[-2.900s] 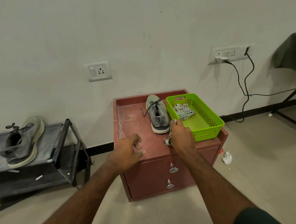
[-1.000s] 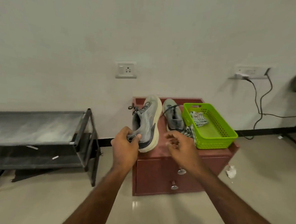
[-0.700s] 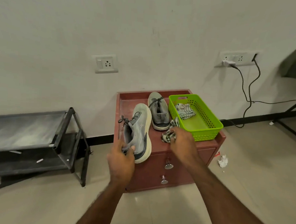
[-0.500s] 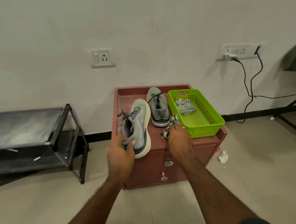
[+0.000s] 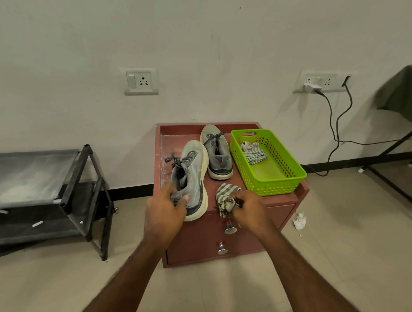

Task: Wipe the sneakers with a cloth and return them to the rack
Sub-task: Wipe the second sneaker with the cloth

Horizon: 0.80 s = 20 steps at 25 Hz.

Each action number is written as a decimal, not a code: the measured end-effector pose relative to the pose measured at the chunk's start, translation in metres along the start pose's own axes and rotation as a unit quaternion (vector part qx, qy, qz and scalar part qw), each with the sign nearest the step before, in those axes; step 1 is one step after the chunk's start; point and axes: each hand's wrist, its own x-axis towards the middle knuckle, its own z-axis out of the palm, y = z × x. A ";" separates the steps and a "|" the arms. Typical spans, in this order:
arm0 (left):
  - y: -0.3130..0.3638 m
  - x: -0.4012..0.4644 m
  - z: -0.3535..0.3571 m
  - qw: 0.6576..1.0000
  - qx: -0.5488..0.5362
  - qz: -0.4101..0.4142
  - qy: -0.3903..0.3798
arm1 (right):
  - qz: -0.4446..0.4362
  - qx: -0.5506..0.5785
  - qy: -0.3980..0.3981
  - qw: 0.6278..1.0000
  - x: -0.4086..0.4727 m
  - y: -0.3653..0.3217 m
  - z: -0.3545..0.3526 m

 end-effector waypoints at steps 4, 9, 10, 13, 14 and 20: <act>0.001 -0.002 0.003 1.000 0.005 0.009 -0.006 | 0.150 0.021 0.109 0.982 0.007 -0.006 -0.007; 0.000 0.000 0.006 0.998 0.031 0.039 -0.023 | 0.186 -0.101 0.053 0.976 0.020 -0.017 0.008; 0.000 0.001 0.007 0.998 0.037 0.045 -0.025 | 0.198 -0.097 0.041 0.974 0.022 -0.020 0.011; 0.000 0.002 0.008 0.997 0.042 0.058 -0.012 | 0.250 -0.037 0.020 0.967 0.029 -0.017 0.017; -0.001 0.002 0.008 0.998 0.031 0.056 -0.006 | 0.234 -0.012 0.032 0.972 0.029 -0.016 0.018; -0.009 -0.001 0.007 0.997 0.022 0.066 0.030 | 0.085 0.155 0.116 0.977 0.020 -0.024 0.015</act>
